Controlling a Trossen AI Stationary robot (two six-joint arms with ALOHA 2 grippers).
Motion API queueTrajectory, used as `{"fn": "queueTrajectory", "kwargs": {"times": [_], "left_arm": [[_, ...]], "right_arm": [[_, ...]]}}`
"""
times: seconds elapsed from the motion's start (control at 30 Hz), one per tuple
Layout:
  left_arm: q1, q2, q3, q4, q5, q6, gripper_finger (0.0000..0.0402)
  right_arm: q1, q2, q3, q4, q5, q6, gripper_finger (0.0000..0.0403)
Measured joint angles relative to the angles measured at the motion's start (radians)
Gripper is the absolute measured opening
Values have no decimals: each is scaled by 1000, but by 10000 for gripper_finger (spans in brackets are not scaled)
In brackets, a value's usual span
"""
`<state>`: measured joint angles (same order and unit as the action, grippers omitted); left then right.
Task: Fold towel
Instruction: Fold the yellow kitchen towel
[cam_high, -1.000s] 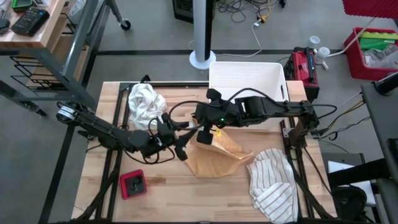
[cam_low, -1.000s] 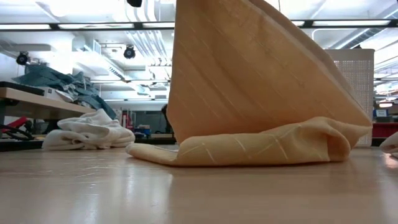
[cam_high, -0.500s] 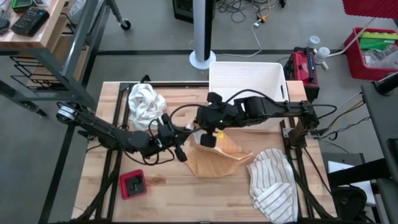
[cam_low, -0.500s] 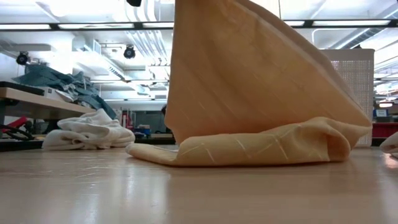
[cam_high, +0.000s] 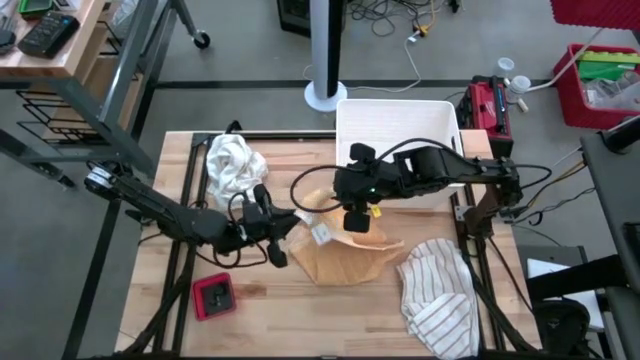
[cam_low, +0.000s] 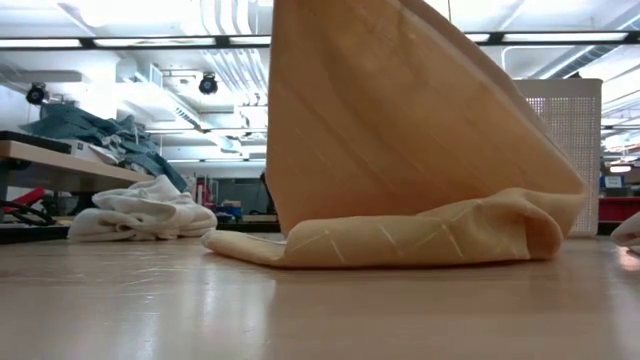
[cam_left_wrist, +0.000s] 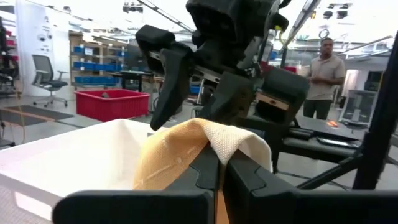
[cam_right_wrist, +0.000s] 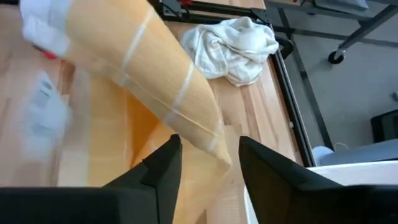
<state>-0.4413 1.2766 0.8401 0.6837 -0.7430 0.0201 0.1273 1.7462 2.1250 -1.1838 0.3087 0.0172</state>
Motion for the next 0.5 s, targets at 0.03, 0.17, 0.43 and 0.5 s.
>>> {"fn": "queueTrajectory", "kwargs": {"times": [0.03,0.17,0.43,0.5], "left_arm": [[-3,-2,0,-1,0,0,0],[-13,-8,0,-4,2,0,0],[-87,-82,0,6,105,25,0],[-119,-102,0,4,106,36,0]], "right_arm": [[1,0,0,-6,-2,-6,162],[1,5,-3,-28,-3,-53,172],[1,-4,-44,-25,-152,-154,174],[1,-6,-53,-7,-187,-181,175]]}}
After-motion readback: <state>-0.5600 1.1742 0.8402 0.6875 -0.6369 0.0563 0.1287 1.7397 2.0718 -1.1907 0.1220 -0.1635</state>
